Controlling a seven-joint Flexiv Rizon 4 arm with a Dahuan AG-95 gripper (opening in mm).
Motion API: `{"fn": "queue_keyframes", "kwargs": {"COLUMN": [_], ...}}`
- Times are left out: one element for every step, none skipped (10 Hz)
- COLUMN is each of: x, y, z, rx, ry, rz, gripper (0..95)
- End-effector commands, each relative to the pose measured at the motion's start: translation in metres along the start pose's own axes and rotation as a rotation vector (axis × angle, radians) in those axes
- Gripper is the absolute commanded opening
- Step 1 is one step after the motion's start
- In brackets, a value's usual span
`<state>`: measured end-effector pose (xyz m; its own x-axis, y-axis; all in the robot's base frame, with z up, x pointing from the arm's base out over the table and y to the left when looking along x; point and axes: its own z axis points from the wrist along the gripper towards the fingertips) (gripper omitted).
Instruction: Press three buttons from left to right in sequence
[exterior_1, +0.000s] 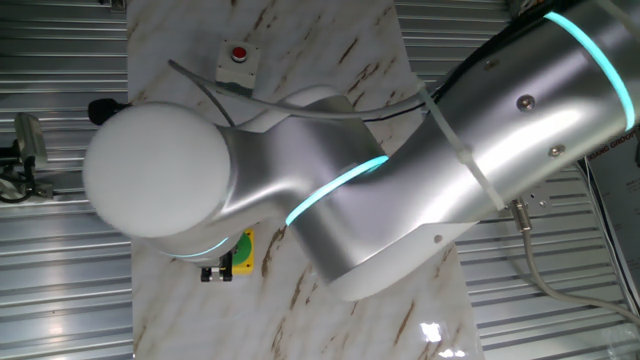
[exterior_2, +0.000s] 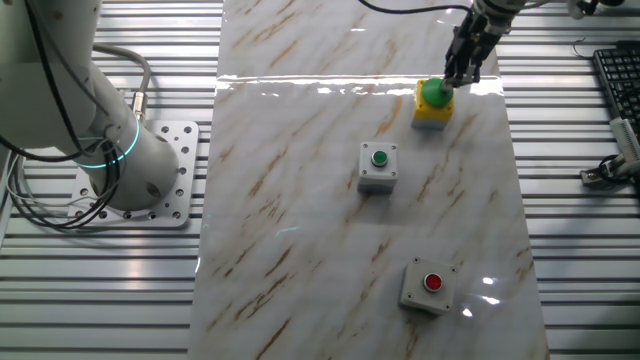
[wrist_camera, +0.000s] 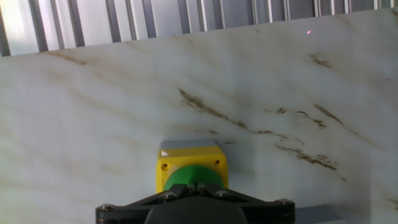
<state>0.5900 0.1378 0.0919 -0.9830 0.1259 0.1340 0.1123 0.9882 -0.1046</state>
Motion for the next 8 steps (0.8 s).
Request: {"fn": "queue_keyframes", "kwargs": {"x": [0.0, 0.0, 0.0, 0.0, 0.001, 0.001, 0.002, 0.003], "y": [0.001, 0.001, 0.001, 0.001, 0.001, 0.001, 0.001, 0.001], "z": [0.027, 0.027, 0.027, 0.029, 0.03, 0.032, 0.036, 0.039], "rx": [-0.008, -0.007, -0.001, 0.024, 0.044, 0.051, 0.058, 0.056], "ry": [-0.006, -0.009, -0.013, -0.022, -0.025, -0.029, -0.045, -0.056], "rz": [0.004, 0.003, 0.002, 0.006, 0.015, 0.027, 0.038, 0.04], "gripper": [0.0, 0.0, 0.0, 0.0, 0.0, 0.0, 0.0, 0.0]}}
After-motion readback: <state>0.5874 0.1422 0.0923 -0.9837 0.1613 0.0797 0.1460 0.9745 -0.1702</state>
